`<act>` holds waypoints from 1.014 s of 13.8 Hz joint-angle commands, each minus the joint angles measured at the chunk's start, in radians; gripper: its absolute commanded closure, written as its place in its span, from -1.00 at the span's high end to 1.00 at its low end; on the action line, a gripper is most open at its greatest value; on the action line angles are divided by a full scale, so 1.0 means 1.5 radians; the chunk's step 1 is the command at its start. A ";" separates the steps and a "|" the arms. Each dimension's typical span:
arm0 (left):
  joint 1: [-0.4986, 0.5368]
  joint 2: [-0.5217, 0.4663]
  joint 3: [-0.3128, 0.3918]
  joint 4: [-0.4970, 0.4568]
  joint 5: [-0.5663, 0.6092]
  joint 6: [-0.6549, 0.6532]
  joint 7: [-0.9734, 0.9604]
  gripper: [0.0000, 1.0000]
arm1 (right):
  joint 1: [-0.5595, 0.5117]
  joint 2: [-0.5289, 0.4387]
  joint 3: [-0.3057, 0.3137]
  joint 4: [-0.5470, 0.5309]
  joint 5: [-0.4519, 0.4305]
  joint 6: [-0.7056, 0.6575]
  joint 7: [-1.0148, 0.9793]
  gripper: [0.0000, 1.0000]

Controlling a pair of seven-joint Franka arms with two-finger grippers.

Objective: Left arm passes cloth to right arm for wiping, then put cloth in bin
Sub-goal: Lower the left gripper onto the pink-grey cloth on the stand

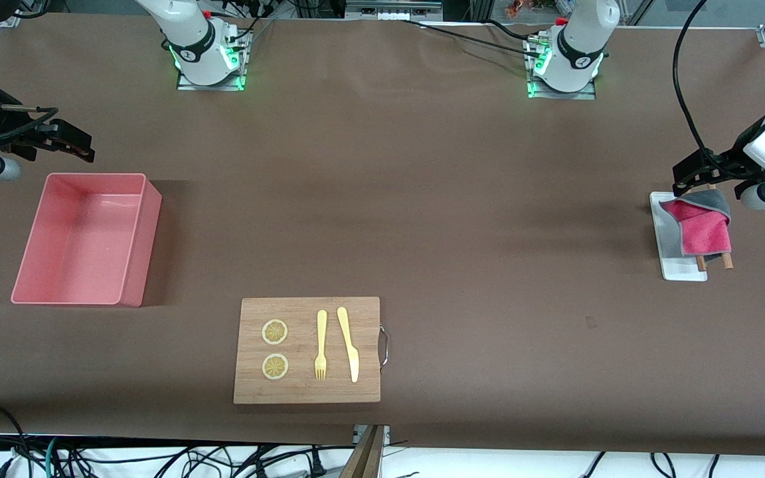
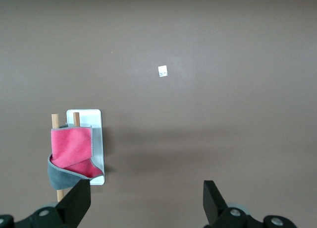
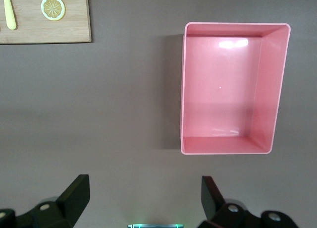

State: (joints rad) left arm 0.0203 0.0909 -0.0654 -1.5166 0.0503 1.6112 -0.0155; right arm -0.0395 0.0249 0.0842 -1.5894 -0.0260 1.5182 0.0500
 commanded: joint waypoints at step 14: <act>0.056 0.019 0.001 -0.059 -0.013 -0.041 0.052 1.00 | -0.001 0.027 0.005 0.017 -0.009 -0.007 -0.007 0.99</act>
State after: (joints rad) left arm 0.0534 0.1203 -0.0644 -1.5496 0.0503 1.5614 0.0206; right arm -0.0390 0.0623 0.0860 -1.5858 -0.0260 1.5195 0.0500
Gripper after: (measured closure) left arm 0.000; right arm 0.000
